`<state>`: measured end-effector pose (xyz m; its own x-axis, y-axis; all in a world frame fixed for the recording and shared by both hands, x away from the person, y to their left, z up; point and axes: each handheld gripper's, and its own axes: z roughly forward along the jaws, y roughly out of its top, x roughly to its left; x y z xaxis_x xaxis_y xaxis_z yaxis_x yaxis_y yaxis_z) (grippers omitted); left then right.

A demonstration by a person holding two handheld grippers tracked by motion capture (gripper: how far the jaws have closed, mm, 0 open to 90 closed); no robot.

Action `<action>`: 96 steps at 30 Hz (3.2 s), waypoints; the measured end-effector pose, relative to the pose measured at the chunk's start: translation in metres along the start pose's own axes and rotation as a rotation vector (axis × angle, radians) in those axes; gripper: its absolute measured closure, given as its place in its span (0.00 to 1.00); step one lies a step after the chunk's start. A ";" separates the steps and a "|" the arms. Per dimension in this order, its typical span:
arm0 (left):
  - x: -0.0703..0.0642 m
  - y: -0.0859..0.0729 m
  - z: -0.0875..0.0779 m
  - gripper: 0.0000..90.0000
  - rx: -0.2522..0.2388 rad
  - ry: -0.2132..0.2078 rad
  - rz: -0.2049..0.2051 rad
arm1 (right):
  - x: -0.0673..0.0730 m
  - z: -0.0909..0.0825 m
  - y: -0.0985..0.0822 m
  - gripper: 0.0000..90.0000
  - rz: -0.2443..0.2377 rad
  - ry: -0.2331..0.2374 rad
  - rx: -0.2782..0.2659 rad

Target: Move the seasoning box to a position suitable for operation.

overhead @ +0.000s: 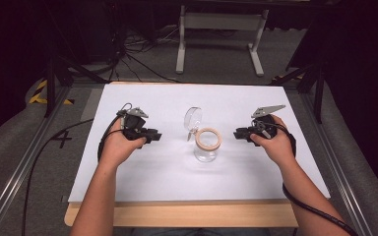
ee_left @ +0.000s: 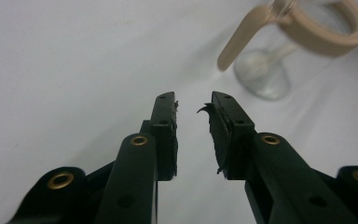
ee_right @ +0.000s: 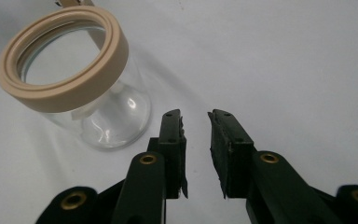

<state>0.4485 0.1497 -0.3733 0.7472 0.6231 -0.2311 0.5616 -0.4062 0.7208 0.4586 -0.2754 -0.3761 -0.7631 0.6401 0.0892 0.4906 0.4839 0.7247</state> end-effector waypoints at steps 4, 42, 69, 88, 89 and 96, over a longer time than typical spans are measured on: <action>-0.009 0.010 0.003 0.76 0.068 0.036 0.058 | -0.002 -0.001 -0.001 0.87 -0.009 0.018 0.010; -0.013 0.018 0.012 0.76 0.128 -0.044 0.054 | 0.005 0.054 0.007 0.99 -0.032 0.134 0.034; -0.011 0.021 0.015 0.73 0.103 -0.067 0.033 | 0.034 0.059 0.000 1.00 -0.070 0.208 0.086; -0.004 0.024 0.015 0.78 0.088 -0.048 0.021 | 0.065 0.061 -0.003 1.00 -0.107 0.264 0.113; -0.004 0.025 0.016 0.78 0.087 -0.051 0.023 | 0.065 0.061 -0.004 1.00 -0.104 0.265 0.115; -0.005 0.029 0.018 0.78 0.088 -0.062 0.029 | 0.073 0.060 -0.003 1.00 -0.124 0.258 0.111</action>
<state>0.4677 0.1230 -0.3636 0.7826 0.5689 -0.2530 0.5666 -0.4824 0.6680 0.4272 -0.1943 -0.4129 -0.8948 0.4062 0.1851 0.4188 0.6202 0.6633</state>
